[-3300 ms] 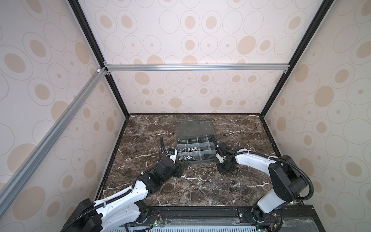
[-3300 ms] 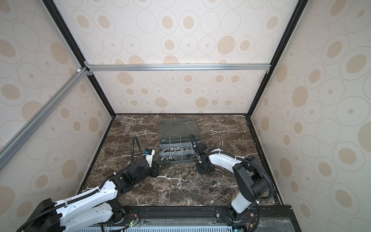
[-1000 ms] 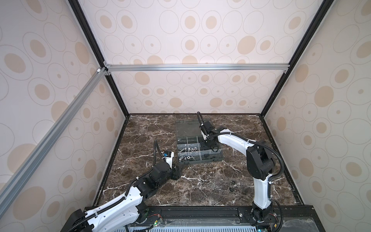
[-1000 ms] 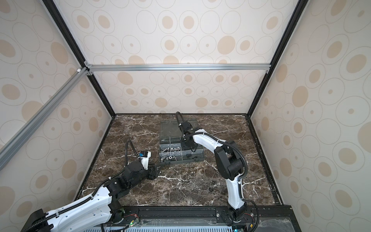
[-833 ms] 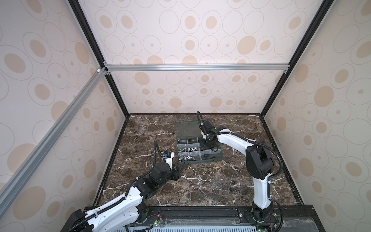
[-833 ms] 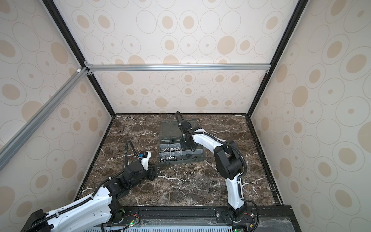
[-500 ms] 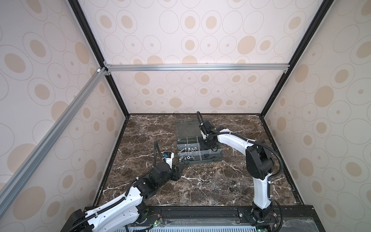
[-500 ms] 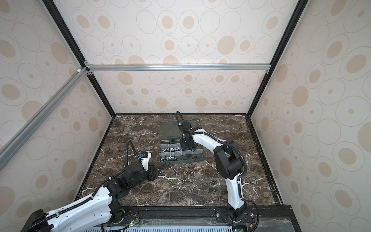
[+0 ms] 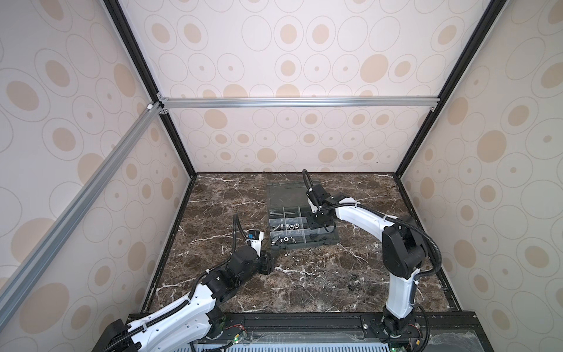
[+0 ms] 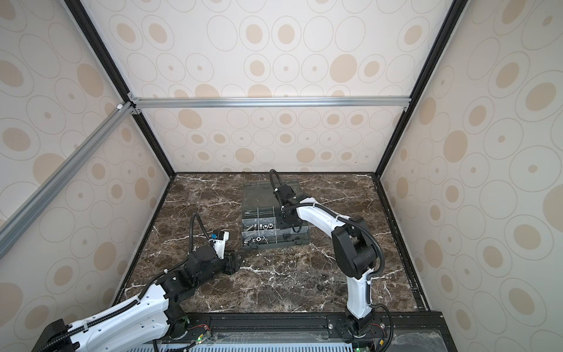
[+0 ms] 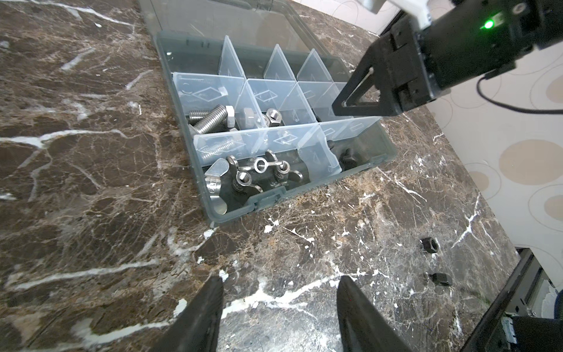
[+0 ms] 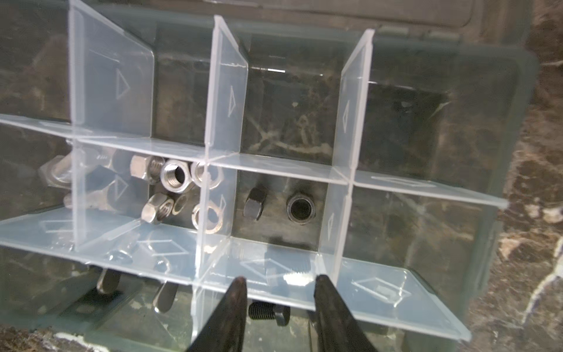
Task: Sort the screws and nuts into containers
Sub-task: Place the nut into the container, then move the screw at the bottom-center of the table.
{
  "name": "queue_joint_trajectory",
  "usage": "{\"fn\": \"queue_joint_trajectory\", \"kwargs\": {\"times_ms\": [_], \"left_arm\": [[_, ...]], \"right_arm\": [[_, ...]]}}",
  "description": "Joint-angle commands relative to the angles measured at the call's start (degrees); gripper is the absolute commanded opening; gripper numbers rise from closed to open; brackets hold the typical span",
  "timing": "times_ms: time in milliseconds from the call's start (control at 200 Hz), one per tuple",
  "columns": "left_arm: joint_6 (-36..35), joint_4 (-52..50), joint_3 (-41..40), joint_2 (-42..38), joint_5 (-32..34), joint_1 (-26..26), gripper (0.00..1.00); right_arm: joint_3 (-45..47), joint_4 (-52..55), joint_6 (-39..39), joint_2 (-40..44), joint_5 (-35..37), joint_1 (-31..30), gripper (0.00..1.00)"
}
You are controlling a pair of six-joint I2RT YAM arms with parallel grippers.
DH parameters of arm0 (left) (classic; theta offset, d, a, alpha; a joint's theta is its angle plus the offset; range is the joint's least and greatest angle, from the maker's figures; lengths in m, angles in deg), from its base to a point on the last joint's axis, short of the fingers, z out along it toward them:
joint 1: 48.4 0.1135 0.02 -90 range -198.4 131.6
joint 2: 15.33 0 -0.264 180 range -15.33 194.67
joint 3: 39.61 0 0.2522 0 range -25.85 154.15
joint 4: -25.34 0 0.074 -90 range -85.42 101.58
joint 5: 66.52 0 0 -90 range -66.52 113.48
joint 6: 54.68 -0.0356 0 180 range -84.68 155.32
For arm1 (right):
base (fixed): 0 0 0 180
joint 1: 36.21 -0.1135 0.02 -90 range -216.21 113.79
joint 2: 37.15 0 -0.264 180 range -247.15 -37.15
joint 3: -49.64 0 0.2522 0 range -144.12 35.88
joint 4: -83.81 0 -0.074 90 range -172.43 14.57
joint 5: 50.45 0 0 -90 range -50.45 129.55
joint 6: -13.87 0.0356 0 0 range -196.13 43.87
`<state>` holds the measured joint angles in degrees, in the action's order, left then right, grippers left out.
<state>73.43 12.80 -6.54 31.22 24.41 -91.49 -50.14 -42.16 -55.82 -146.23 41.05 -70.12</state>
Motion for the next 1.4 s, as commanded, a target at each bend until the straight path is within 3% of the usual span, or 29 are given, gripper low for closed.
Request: {"fn": "queue_joint_trajectory", "kwargs": {"times_ms": [0,395,670,910,1395], "left_arm": [[1.2,-0.2,-0.3,-0.7,-0.7,0.4,0.6],[1.1,1.2,0.4,1.8,-0.9,-0.6,0.59],[-0.3,1.9,3.5,6.8,1.2,-5.0,0.59],[-3.1,1.9,9.1,16.5,4.7,-12.3,0.59],[-10.6,1.9,24.0,39.2,4.1,-24.9,0.58]], "right_arm": [[2.4,0.0,0.5,4.0,1.4,-0.3,0.4],[11.9,-1.1,1.8,14.3,2.7,1.8,0.41],[18.1,-1.8,2.7,20.6,3.4,4.2,0.42],[23.3,-2.7,4.0,25.2,3.5,6.4,0.42],[32.9,-3.3,5.5,33.5,3.4,11.2,0.43]]}}
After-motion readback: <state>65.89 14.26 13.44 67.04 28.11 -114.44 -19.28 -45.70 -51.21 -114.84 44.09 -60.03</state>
